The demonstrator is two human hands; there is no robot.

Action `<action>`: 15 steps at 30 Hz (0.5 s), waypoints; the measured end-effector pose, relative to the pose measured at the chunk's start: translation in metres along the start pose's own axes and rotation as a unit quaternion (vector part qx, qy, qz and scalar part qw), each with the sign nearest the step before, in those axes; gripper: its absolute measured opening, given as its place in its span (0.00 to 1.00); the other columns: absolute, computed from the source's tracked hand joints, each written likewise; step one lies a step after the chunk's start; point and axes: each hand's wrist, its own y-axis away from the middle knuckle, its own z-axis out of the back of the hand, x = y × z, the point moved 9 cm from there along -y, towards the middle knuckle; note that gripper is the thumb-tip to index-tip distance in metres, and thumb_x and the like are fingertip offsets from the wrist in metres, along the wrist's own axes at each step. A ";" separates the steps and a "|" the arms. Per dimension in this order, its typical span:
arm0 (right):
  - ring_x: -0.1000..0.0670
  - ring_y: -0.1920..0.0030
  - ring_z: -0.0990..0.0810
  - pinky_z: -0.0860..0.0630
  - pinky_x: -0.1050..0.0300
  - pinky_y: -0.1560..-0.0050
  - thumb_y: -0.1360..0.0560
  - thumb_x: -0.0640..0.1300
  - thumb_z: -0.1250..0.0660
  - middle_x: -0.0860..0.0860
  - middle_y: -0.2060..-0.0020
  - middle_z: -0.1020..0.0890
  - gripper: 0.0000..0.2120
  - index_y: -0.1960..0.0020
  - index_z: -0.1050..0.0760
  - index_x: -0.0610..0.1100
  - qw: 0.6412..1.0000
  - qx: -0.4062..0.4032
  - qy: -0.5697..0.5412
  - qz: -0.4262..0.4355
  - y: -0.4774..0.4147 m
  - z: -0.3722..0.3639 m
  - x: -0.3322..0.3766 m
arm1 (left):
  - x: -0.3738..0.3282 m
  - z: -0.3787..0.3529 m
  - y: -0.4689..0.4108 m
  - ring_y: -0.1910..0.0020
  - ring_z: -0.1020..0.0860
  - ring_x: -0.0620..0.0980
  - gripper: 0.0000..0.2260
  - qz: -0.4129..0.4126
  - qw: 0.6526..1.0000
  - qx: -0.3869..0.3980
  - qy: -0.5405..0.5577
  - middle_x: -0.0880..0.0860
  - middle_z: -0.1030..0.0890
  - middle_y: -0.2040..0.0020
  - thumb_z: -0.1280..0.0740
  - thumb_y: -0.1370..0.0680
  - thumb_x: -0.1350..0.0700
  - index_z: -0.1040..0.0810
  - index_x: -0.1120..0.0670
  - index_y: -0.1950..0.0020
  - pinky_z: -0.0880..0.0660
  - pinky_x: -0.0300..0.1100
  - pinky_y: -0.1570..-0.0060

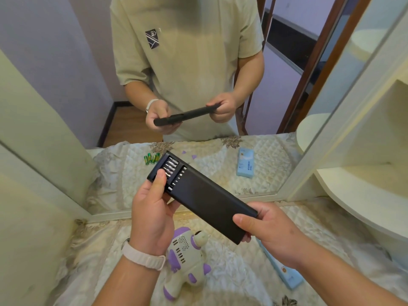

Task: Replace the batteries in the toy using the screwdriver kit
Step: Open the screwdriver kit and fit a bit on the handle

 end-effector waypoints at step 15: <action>0.54 0.67 0.23 0.27 0.61 0.66 0.25 0.39 0.31 0.55 0.71 0.21 0.16 0.69 0.20 0.53 0.999 0.017 0.025 -0.045 -0.006 0.001 0.004 | 0.020 -0.019 0.020 0.53 0.16 0.49 0.13 0.017 0.999 0.039 -0.008 0.54 0.14 0.52 0.36 0.24 0.48 0.18 0.53 0.48 0.19 0.46 0.58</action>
